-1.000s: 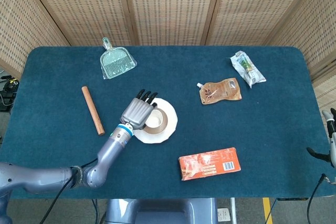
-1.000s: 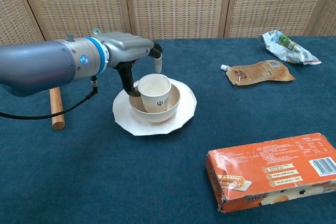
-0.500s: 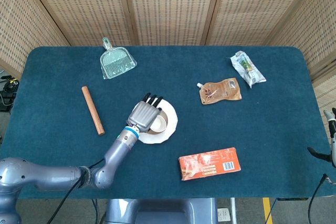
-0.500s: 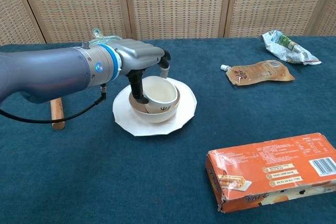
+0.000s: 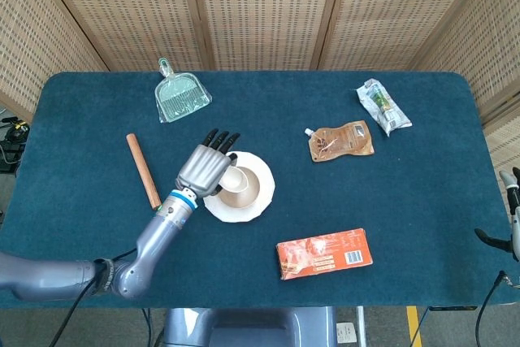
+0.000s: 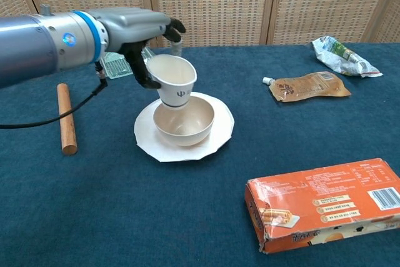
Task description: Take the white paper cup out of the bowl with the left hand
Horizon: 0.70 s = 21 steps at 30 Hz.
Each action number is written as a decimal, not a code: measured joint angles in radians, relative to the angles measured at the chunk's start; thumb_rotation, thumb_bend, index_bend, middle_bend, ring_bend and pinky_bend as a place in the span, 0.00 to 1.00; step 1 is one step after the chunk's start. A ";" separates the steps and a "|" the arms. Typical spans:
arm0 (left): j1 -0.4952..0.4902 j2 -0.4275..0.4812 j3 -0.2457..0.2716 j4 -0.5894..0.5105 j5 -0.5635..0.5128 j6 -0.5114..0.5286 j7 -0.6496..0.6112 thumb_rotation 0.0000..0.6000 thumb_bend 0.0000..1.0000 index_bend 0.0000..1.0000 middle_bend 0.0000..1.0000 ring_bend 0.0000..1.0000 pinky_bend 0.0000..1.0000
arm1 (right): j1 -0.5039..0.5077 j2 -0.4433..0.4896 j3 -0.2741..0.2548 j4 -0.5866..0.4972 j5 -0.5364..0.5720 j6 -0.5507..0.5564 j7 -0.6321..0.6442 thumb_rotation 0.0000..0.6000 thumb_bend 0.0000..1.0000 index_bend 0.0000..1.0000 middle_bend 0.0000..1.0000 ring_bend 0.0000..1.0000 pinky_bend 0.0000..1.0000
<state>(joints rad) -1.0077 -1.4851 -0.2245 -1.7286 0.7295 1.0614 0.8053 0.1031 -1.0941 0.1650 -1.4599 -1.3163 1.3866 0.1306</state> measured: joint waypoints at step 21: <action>0.170 0.062 0.134 0.232 0.109 -0.086 -0.279 1.00 0.28 0.38 0.00 0.00 0.00 | 0.013 -0.020 -0.012 -0.014 -0.002 -0.017 -0.064 1.00 0.10 0.00 0.00 0.00 0.00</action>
<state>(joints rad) -0.8378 -1.4234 -0.0907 -1.4970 0.8381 0.9753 0.5263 0.1161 -1.1142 0.1531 -1.4742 -1.3179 1.3700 0.0662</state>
